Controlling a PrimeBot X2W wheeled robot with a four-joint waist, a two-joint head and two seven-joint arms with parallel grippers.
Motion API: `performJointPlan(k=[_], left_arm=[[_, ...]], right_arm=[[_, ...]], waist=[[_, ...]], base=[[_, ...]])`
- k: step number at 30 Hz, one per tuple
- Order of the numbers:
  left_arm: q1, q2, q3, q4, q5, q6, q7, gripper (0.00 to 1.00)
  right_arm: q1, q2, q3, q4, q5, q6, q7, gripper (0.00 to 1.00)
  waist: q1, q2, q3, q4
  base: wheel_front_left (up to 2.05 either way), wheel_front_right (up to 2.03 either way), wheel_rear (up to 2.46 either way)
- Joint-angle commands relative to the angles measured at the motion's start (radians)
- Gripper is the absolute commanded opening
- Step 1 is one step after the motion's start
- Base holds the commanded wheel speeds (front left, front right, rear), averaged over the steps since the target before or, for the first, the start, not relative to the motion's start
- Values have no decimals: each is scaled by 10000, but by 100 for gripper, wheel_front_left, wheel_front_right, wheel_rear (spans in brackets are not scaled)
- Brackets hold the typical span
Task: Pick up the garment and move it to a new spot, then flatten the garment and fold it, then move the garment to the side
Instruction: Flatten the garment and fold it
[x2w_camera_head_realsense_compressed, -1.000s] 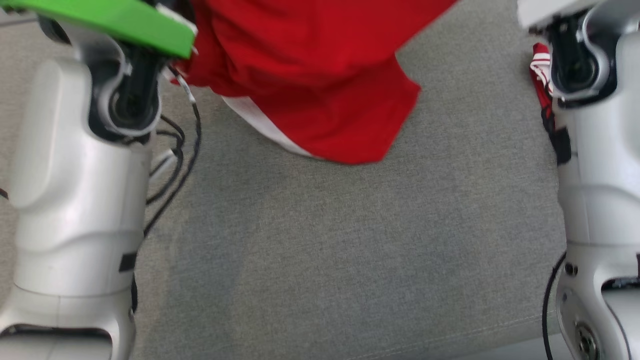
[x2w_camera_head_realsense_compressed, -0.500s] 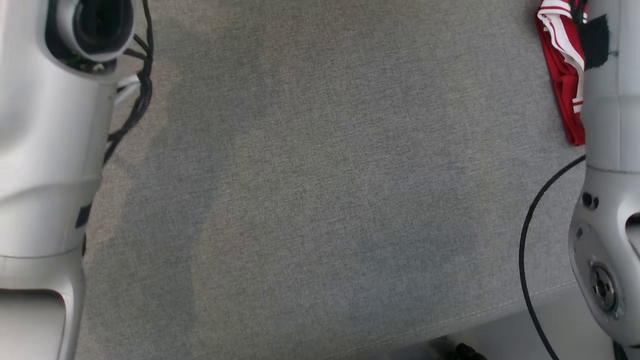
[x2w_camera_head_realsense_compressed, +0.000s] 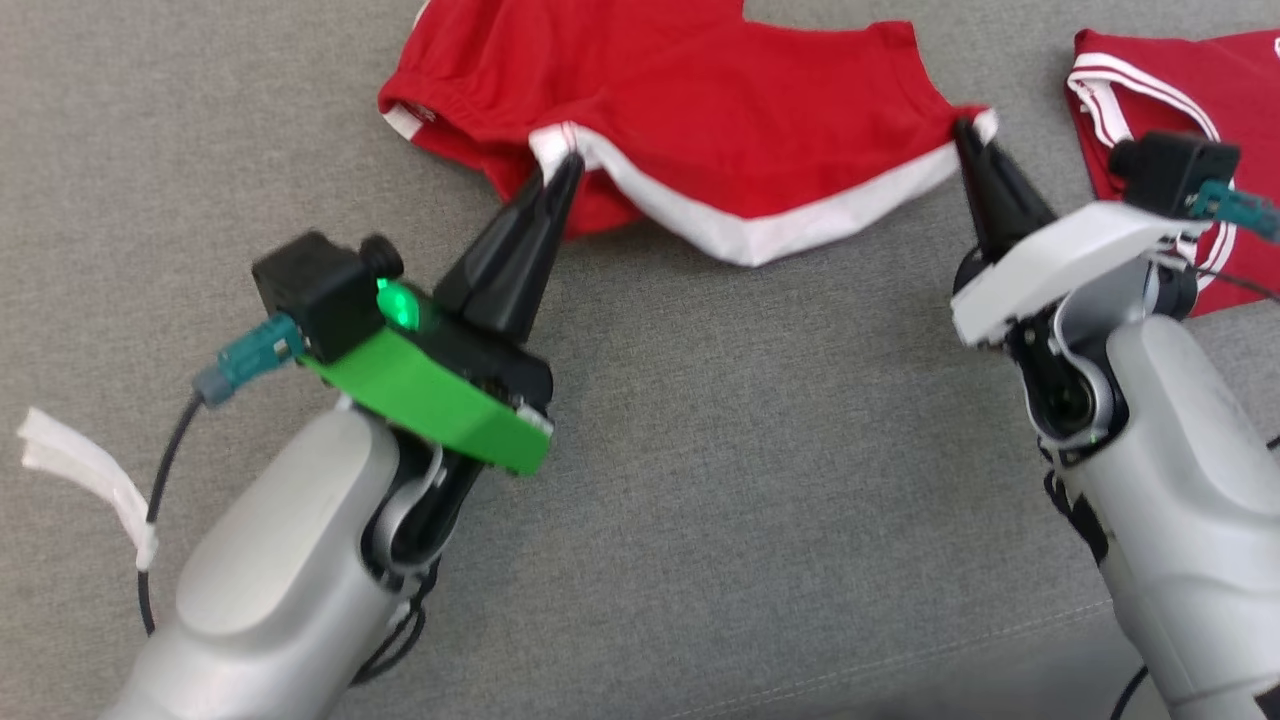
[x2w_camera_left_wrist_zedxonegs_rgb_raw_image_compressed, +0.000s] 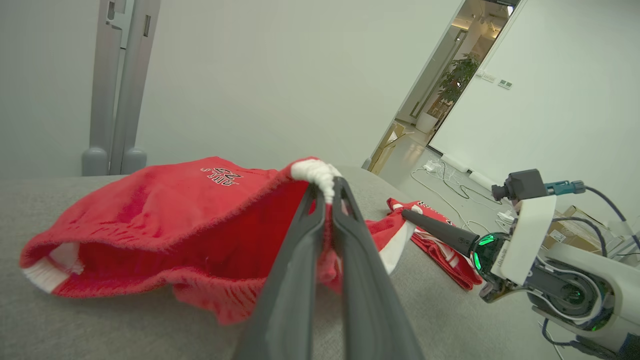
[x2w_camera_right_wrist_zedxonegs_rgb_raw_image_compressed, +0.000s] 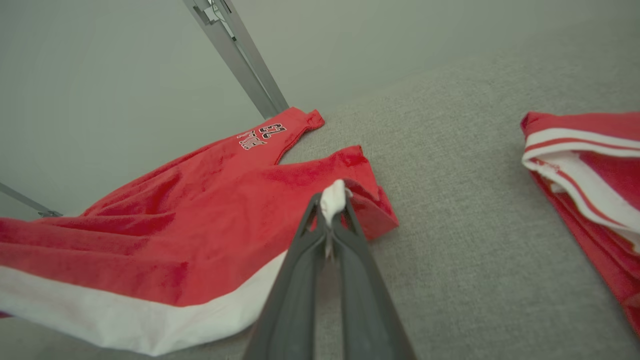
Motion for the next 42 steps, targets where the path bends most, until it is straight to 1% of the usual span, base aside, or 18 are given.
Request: performJointPlan(k=[1,2,4,7,11,15,16,17,18,20,23,26,29,33,36,39,42], left_arm=[[527,303,-148,-35,153,-25,-21,0],[902,458,-330,-106,209,-27,-23,0],[1559,591,-420,-254,132,-27,-22,0],[2494,915,-585,-401,194,-26,-22,0],[3530,1275,-1025,-433,287,-26,-22,0],[4232,1756,-1477,-400,36,-27,-23,0],[4443,1951,-1684,-391,-113,-26,-23,0],[4544,2046,-1816,-407,-197,-27,-14,0],[4673,2258,-2083,-495,-370,-26,83,0],[4837,2569,-2392,-690,-697,-26,240,0],[4985,2921,-2721,-1078,-1062,-26,384,0],[4912,2974,-2656,-1429,-1371,-26,252,0],[4644,2655,-2449,-1545,-1682,-28,115,0],[4087,2143,-2296,-1330,-1836,-26,8,0],[3539,1563,-2050,-863,-1789,-26,-22,0],[2928,1129,-1898,-316,-1656,-26,-24,0],[2340,697,-1509,433,-1485,-26,-19,0]], right_arm=[[578,-137,91,-461,103,-2,496,0],[1043,-307,53,-939,129,-2,872,0],[2000,-552,-96,-1853,86,-2,1639,0],[3370,-697,-541,-3181,-196,-2,2838,0],[5284,-331,-1455,-4923,-568,-2,4801,0],[6914,113,-2381,-6434,-1493,-2,6782,0],[7369,238,-2633,-6891,-1883,-2,7450,0],[7589,350,-2729,-7110,-1999,-2,7794,0],[7961,586,-2849,-7587,-2169,-1,8427,0],[8413,841,-3105,-8241,-2326,-2,9236,0],[8790,1176,-3375,-9090,-2449,-2,10036,0],[8570,1309,-3646,-9667,-2640,-2,10170,0],[7883,1083,-3754,-9615,-3067,-2,9717,0],[6606,612,-3455,-8621,-3258,-2,8953,0],[5472,314,-3182,-7466,-3276,-2,8381,0],[4334,146,-2981,-6404,-3269,-2,7770,0],[3157,-108,-2677,-5142,-3436,-2,7069,0]], waist=[[0,0,-675,103],[0,0,-864,103],[0,0,-1200,139],[0,0,-1636,185],[0,0,-2176,223],[0,0,-2529,242],[0,0,-2606,245],[0,0,-2641,245],[0,0,-2700,243],[0,0,-2745,258],[0,0,-2763,316],[0,0,-2718,432],[0,0,-2651,537],[0,0,-2465,706],[0,0,-2234,910],[0,0,-1982,1172],[0,0,-1665,1455]], base=[[0,0,0],[0,0,0],[0,0,0],[0,0,0],[0,0,0],[0,0,0],[0,0,0],[0,0,0],[0,0,0],[0,0,0],[0,0,0],[0,0,0],[0,0,0],[0,0,0],[0,0,0],[0,0,0],[0,0,0]])
